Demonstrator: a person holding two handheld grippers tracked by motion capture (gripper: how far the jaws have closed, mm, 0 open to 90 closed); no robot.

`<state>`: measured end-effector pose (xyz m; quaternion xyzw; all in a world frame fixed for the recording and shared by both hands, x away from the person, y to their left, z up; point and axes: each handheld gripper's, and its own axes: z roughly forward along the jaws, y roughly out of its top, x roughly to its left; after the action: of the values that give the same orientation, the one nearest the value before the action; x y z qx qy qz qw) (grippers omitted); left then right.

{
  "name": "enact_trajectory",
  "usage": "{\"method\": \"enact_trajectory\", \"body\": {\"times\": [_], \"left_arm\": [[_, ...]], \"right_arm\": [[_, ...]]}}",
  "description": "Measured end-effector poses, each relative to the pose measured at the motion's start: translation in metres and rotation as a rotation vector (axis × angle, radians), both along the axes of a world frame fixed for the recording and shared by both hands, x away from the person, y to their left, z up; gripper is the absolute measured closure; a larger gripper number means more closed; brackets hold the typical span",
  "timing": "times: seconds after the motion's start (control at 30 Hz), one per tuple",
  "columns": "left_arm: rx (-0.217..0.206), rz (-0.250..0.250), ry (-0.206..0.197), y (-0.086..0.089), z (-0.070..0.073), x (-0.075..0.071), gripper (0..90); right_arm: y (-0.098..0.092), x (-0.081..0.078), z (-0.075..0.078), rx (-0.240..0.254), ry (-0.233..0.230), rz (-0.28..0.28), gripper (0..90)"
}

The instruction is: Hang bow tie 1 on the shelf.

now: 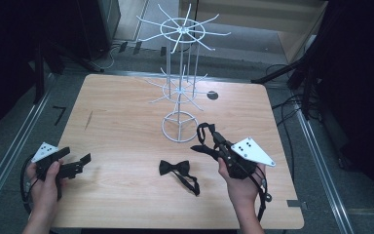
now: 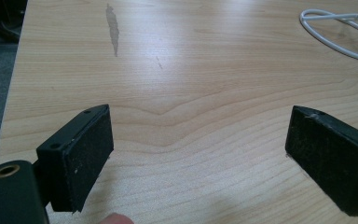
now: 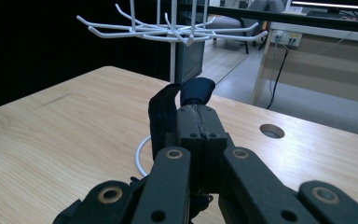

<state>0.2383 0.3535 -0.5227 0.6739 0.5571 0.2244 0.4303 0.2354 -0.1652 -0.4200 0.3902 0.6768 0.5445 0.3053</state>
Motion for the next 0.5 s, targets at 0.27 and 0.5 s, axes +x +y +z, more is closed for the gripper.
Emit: {"method": "enact_trajectory", "body": {"times": [0.27, 0.5], "left_arm": [[-0.001, 0.0, 0.0, 0.0, 0.0, 0.0, 8.2], [-0.002, -0.001, 0.0, 0.0, 0.0, 0.0, 8.3]], "right_arm": [[0.005, 0.003, 0.008, 0.004, -0.015, 0.011, 90.0], [0.009, 0.007, 0.014, 0.008, -0.027, 0.017, 90.0]]}}
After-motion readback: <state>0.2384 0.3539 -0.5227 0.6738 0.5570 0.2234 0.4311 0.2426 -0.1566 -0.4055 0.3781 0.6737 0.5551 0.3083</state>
